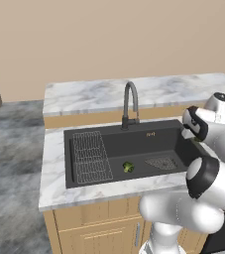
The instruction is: Remove the broccoli and lemon wedge from the sink. Then move the bowl and cup from the counter to the sink for washing.
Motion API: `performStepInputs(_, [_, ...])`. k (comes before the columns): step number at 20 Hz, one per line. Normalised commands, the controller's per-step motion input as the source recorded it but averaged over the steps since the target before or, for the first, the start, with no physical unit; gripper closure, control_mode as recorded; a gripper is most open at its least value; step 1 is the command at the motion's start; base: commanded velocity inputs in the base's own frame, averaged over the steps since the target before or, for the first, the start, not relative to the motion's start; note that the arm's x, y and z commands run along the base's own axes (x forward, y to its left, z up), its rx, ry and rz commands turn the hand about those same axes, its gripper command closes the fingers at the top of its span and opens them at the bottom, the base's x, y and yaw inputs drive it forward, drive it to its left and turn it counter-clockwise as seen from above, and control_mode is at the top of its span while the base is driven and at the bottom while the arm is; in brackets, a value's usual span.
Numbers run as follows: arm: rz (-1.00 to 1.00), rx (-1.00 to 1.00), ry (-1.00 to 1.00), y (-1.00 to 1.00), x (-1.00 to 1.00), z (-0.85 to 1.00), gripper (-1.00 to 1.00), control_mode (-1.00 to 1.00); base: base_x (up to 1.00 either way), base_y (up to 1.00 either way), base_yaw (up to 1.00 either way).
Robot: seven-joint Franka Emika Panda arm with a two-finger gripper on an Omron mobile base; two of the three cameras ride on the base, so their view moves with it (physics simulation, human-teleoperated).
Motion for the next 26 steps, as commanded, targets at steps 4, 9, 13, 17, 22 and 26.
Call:
performStepInputs(4, [-0.04, 0.00, 0.00, -0.35, 0.00, -0.03, 1.00, -1.00, 0.00, 0.00, 0.00])
performStepInputs(9, [-0.02, 0.00, 0.00, -0.36, 0.00, -0.04, 1.00, -1.00, 0.00, 0.00, 0.00])
performStepInputs(13, [-0.03, 0.00, 0.00, -0.37, -0.02, -0.02, 1.00, -1.00, 0.00, 0.00, 0.00])
performStepInputs(17, [-0.07, 0.00, 0.00, -0.36, -0.07, -0.07, 1.00, -1.00, 0.00, 0.00, 0.00])
performStepInputs(22, [-0.09, 0.00, 0.00, -0.31, -0.12, -0.10, 1.00, -1.00, 0.00, 0.00, 0.00])
performStepInputs(26, [-0.12, 0.00, -0.05, -0.19, -0.20, -0.12, 1.00, -1.00, 0.00, 0.00, 0.00])
